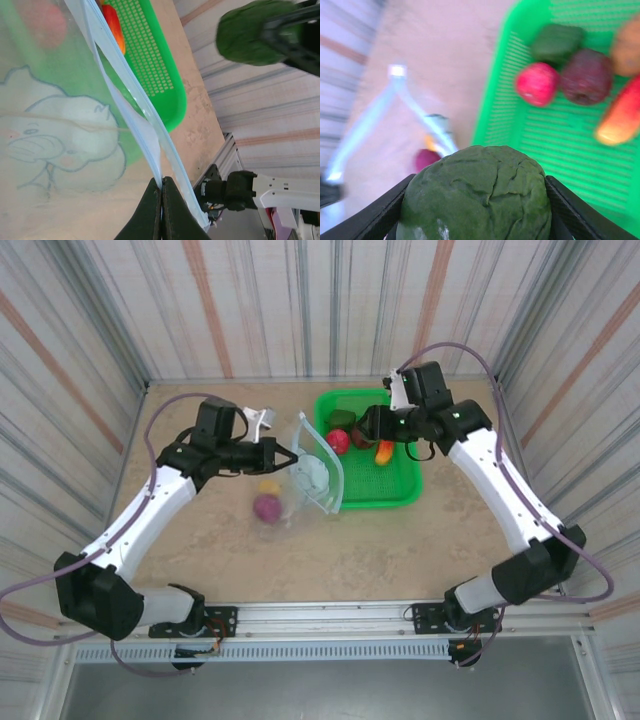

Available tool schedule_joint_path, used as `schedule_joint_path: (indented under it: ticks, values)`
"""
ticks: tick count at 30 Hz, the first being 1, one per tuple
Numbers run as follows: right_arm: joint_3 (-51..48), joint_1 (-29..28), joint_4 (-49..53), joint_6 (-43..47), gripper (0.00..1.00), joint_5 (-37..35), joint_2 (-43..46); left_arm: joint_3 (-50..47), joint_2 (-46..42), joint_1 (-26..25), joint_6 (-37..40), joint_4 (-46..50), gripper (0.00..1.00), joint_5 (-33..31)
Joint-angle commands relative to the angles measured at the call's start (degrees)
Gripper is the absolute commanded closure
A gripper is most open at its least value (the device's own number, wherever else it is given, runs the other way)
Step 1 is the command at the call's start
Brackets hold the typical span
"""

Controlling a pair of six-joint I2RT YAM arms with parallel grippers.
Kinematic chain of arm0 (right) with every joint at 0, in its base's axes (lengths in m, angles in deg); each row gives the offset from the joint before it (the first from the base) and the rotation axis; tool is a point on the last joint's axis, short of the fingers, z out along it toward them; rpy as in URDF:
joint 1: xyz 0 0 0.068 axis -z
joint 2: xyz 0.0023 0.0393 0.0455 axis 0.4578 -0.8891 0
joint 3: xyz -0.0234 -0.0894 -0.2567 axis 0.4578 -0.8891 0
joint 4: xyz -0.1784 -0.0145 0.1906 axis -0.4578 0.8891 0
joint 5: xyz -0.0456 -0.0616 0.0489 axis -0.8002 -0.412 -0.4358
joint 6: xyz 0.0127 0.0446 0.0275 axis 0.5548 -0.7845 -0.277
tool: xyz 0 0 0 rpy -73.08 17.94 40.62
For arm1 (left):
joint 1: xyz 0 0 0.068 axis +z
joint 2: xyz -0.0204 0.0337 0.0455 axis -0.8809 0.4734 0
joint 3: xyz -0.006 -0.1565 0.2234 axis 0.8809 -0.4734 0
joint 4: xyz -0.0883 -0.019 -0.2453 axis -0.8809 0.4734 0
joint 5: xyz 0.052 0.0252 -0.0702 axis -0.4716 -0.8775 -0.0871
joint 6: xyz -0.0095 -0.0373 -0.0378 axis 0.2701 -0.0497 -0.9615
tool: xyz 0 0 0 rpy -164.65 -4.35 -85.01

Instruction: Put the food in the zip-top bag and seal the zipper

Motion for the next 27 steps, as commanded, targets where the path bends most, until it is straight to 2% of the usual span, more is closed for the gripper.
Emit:
schedule_joint_path:
  ticks: [1,8,15,20,22,24,27]
  values:
    - [0.6,-4.1,-2.3,-3.0,0.55,6.0,0.7,3.0,-1.1,-2.1,3.3,3.8,1.0,-1.8]
    - [-1.8,-13.0,-5.5,-4.0,0.55,4.6,-0.9,2.7,-3.2,-3.3,3.4,5.7,1.0,-2.7]
    - [-10.7,-15.6,-17.3,-11.4,0.56,1.0,-3.1,1.0,-7.3,-3.8,2.0,3.5,1.0,-5.6]
    - [-9.4,-17.8,-19.3,-12.9,0.56,-0.8,-8.7,1.2,-7.7,-4.4,5.1,4.1,1.0,-5.6]
    - [-8.1,-18.7,-19.1,-13.3,0.49,-1.4,-10.9,1.9,-7.1,-4.3,7.0,5.5,1.0,-5.4]
    - [-6.2,-19.4,-17.7,-13.2,0.34,-2.0,-12.9,2.7,-5.9,-3.7,8.1,7.6,1.0,-6.5]
    - [-5.1,-19.9,-16.8,-12.9,0.27,-2.5,-13.5,2.2,-5.2,-1.6,7.6,8.2,1.0,-6.4]
